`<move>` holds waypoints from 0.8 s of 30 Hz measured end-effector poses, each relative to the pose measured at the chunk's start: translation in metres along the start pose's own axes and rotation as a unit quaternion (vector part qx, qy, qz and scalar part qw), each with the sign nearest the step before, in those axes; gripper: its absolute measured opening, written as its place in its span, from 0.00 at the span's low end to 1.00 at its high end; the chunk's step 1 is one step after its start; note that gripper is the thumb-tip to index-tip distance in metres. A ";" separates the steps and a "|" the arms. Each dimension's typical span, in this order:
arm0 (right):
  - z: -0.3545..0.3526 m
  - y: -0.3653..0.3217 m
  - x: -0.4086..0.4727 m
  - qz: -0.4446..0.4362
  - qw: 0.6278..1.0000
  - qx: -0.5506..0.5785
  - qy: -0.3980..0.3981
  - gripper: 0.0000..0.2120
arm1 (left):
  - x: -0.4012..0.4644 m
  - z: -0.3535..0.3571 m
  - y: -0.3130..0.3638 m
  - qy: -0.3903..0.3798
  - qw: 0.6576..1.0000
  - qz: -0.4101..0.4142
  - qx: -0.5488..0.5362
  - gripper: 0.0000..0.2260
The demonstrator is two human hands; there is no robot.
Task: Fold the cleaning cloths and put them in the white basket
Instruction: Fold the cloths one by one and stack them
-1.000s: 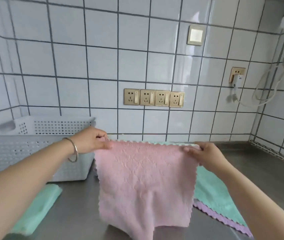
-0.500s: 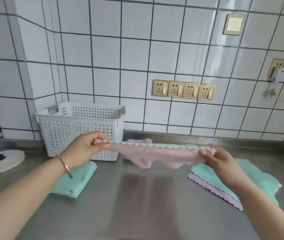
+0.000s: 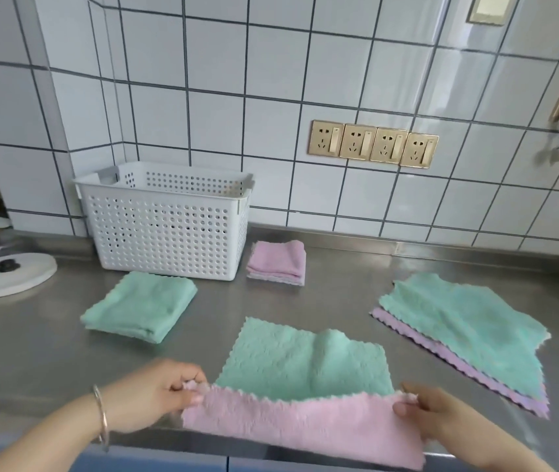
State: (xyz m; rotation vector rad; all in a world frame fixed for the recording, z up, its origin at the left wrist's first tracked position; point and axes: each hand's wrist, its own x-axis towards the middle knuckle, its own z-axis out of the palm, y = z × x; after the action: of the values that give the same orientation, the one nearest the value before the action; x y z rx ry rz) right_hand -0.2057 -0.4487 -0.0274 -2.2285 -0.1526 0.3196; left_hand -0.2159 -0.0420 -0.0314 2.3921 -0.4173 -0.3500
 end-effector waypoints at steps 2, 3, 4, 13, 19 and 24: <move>0.001 -0.005 0.003 -0.001 1.000 -0.021 -0.016 0.17 | 0.011 -0.002 0.005 0.009 1.000 0.003 -0.016 0.10; 0.002 -0.004 0.007 -0.005 0.999 -0.029 -0.014 0.16 | 0.018 -0.002 0.008 0.020 1.000 0.002 -0.022 0.10; 0.003 -0.005 0.012 -0.008 0.999 -0.034 0.000 0.17 | 0.025 -0.003 0.011 0.036 0.999 -0.001 -0.028 0.10; 0.015 -0.005 0.050 0.071 0.980 -0.019 0.184 0.14 | 0.116 0.013 0.028 0.210 0.967 -0.113 -0.087 0.12; 0.017 -0.004 0.070 0.106 0.970 -0.004 0.217 0.07 | 0.149 0.026 0.016 0.209 0.954 -0.211 -0.039 0.12; 0.020 -0.002 0.079 0.114 0.964 -0.026 0.238 0.10 | 0.155 0.032 0.016 0.234 0.945 -0.229 -0.004 0.10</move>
State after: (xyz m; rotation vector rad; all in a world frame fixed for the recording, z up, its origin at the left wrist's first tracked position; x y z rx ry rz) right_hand -0.1354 -0.4155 -0.0520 -2.3114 0.3582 -0.1061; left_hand -0.0891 -0.1310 -0.0656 2.4432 0.3611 0.0255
